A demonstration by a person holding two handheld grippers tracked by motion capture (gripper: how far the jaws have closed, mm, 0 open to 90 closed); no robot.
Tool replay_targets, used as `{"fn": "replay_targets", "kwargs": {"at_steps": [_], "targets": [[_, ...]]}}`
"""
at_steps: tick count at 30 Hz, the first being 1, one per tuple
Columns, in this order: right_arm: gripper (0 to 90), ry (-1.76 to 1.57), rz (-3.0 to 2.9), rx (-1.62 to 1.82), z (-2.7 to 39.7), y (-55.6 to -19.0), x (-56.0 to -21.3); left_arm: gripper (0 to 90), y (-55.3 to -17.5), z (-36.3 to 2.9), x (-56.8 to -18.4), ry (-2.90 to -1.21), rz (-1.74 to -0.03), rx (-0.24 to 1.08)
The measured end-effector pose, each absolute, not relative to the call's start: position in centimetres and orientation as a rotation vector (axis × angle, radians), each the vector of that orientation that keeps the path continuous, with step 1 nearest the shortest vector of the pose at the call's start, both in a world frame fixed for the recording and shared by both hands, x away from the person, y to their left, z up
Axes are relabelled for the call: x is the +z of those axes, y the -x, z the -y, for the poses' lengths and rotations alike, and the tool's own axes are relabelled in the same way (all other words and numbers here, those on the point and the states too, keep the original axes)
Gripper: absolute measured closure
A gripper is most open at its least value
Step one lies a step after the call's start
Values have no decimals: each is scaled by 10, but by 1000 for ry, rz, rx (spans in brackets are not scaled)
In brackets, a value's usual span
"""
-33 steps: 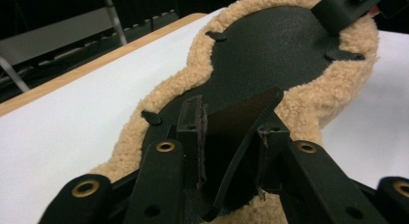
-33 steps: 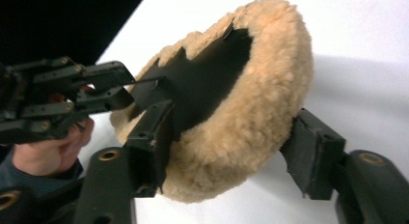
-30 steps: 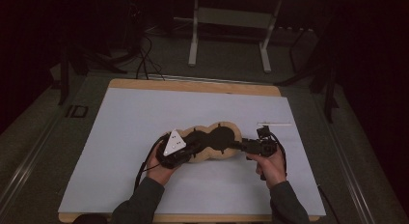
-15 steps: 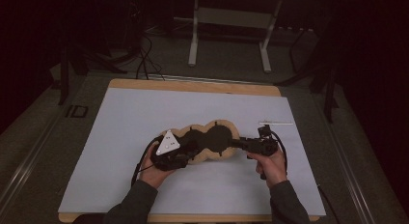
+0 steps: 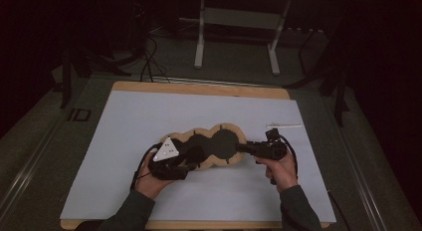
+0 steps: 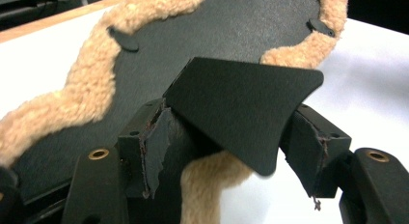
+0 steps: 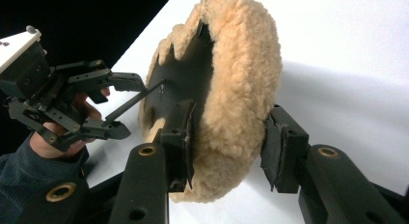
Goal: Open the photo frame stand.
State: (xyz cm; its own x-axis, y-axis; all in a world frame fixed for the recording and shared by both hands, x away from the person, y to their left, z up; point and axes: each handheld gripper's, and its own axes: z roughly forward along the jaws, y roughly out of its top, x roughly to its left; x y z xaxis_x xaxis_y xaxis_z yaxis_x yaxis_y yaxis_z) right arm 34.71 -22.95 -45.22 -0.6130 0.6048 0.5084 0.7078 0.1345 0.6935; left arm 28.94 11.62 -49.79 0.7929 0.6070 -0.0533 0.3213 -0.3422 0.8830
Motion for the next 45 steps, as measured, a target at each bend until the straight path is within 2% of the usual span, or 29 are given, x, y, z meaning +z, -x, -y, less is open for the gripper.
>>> {"fn": "replay_targets", "kwargs": {"at_steps": [6,16,19,24,32,45], "targets": [[605,1313,2319,-1485,229,-347,-450,361,-281,-130,-498,-1973,-693,289],[608,1294,2365,-1470,228,-346,-450,377,-274,-157,-496,-1920,-742,322],[607,1283,2382,-1468,228,-345,-449,432,-274,-167,-495,-1887,-774,325],[605,1267,2413,-1471,226,-345,-447,438,-275,-178,-495,-1859,-834,346],[605,1245,2456,-1464,225,-343,-446,507,-281,-196,-496,-1818,-904,334],[604,1196,2545,-1450,223,-340,-444,471,-290,-221,-503,-1765,-1044,337]]}}
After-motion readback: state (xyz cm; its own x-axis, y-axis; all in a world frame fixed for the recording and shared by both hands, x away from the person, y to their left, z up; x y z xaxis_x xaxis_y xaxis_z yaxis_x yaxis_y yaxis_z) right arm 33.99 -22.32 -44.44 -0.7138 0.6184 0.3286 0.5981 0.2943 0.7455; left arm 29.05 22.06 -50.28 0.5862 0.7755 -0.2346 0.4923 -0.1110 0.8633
